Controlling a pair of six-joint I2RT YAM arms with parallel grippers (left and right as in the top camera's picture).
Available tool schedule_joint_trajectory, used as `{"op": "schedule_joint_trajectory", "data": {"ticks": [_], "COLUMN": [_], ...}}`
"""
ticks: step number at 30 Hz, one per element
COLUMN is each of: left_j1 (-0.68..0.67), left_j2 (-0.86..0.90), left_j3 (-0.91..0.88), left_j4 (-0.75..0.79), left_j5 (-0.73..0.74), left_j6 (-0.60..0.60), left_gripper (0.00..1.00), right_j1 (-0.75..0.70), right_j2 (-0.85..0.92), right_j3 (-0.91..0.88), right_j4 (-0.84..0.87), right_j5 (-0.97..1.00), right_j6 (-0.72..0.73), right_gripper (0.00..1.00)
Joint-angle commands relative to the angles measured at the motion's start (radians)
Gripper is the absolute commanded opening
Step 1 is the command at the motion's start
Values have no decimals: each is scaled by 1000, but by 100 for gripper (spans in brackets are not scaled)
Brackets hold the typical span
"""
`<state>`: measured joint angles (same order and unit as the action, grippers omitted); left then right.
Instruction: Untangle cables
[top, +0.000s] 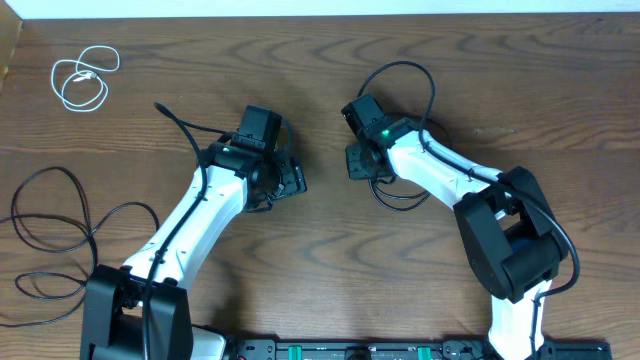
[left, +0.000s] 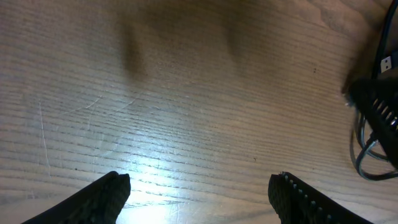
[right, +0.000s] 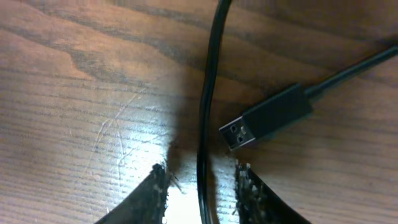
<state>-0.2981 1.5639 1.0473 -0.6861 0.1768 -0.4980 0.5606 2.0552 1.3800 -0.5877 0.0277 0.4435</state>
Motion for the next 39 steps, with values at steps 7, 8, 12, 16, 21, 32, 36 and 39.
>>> {"op": "schedule_joint_trajectory", "data": {"ticks": [7, 8, 12, 16, 21, 32, 36, 39], "left_j1": [-1, -1, -1, -1, -1, -1, 1, 15], "left_j2": [11, 11, 11, 11, 11, 11, 9, 2], "left_j3": [-11, -11, -11, -11, -11, -11, -6, 29], "left_j4": [-1, -1, -1, -2, -2, -1, 14, 18], "left_j5": [-13, -13, -13, -13, -13, -13, 45, 183], "left_j6": [-5, -5, -5, -5, -5, -4, 70, 135], "left_gripper": [77, 77, 77, 77, 77, 77, 77, 77], "right_j1": [24, 29, 38, 36, 26, 22, 20, 25], "right_j2": [9, 9, 17, 41, 78, 15, -64, -150], "right_j3": [-2, -2, -2, -2, -2, 134, 261, 324], "right_j4": [0, 0, -2, -4, -11, -133, -261, -315], "right_j5": [19, 19, 44, 83, 55, -122, -212, -269], "right_j6": [5, 5, 5, 5, 5, 4, 4, -33], "right_gripper": [15, 17, 21, 24, 21, 1, 1, 1]}}
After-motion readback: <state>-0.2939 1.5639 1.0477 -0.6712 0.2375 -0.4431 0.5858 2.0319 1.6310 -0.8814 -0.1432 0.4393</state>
